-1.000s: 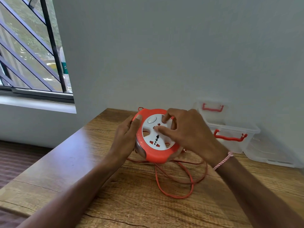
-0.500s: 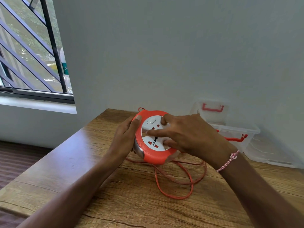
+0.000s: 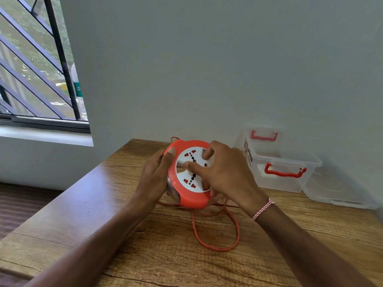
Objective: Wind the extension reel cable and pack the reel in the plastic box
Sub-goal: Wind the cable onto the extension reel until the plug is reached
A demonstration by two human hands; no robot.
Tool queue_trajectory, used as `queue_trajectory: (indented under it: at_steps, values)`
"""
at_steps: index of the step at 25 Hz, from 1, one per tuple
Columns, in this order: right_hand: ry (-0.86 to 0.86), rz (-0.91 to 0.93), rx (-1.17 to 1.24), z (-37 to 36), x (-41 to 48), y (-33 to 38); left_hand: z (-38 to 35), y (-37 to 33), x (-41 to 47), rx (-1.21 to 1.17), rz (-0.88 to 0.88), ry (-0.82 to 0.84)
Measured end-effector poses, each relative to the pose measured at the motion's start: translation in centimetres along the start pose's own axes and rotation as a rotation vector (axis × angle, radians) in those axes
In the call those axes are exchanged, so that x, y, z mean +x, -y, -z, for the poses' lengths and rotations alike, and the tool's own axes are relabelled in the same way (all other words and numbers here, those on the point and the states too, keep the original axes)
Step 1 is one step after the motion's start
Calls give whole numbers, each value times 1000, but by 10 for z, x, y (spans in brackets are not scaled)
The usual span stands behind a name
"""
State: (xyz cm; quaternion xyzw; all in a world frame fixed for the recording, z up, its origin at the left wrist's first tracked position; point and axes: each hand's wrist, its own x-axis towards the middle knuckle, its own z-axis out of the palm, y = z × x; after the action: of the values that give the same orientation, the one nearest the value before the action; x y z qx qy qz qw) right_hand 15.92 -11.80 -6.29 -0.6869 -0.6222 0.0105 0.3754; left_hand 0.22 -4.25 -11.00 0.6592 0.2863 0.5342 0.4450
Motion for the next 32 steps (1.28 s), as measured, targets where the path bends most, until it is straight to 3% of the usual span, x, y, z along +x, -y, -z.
queue_trajectory:
  at_steps: [2, 5, 9, 15, 20, 23, 25, 28, 30, 32]
  values:
    - [26, 139, -89, 17, 4, -2, 1, 1, 1, 6, 11, -10]
    - [108, 503, -425, 41, 10, -6, 4, 2, 4, 10, 29, -35]
    - [301, 665, -746, 37, 7, -2, 7, 3, 4, 3, 37, 1]
    - [110, 740, -705, 27, 4, -5, 6, 4, 3, 2, 33, 16]
    - [-90, 337, -379, 4, -7, 4, 3, 4, 1, -17, 10, -7]
    - [-100, 128, -175, -10, -11, 6, 3, 3, 1, -15, 14, 2]
    - [-64, 92, -80, -7, -7, 2, 4, 3, 1, -13, 19, -4]
    - [16, 314, -197, 18, 3, -3, 6, 1, 3, -18, 15, -37]
    - [94, 551, -436, 33, 9, -5, 9, 0, 5, -16, 22, -53]
    - [190, 663, -660, 36, 8, -3, 11, 0, 6, -12, 33, -40]
